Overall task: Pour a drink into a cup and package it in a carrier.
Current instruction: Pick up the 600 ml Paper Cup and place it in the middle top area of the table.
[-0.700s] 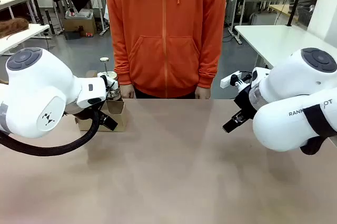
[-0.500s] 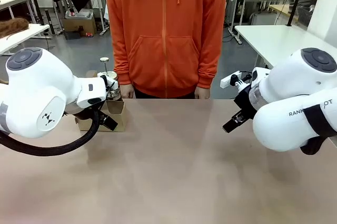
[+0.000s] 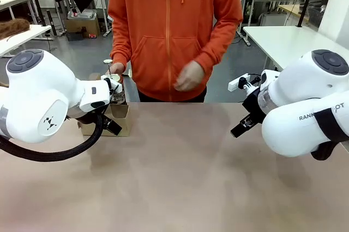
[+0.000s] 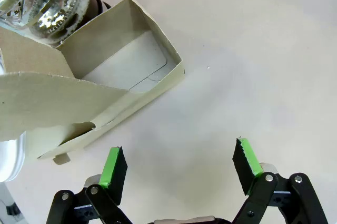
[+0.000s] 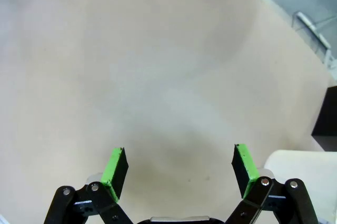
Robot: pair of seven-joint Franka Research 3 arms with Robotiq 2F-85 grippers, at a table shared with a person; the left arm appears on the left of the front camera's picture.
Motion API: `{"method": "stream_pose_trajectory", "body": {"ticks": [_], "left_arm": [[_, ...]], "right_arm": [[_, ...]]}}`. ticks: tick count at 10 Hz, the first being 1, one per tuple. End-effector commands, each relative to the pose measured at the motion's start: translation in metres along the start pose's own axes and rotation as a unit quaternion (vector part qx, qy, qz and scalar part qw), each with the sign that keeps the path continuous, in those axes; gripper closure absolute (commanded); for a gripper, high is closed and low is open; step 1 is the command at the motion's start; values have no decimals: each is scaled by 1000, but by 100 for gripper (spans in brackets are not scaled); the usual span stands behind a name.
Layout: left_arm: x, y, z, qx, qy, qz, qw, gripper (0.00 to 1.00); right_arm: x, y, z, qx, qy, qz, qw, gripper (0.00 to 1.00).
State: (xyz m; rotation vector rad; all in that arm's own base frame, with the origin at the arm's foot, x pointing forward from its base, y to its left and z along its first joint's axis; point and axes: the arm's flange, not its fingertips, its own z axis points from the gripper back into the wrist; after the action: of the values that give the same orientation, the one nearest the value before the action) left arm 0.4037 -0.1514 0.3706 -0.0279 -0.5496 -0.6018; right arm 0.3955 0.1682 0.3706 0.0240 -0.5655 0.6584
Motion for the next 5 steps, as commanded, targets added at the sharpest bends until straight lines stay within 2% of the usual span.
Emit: {"method": "stream_pose_trajectory", "body": {"ticks": [1, 3, 5], "left_arm": [[0, 0, 0, 0, 0, 0, 1000, 0], [0, 0, 0, 0, 0, 0, 1000, 0], [0, 0, 0, 0, 0, 0, 1000, 0]], "right_arm": [[0, 0, 0, 0, 0, 0, 1000, 0], [43, -25, 40, 11, 0, 6, 1000, 0], [87, -65, 82, 39, 3, 8, 999, 0]]}}
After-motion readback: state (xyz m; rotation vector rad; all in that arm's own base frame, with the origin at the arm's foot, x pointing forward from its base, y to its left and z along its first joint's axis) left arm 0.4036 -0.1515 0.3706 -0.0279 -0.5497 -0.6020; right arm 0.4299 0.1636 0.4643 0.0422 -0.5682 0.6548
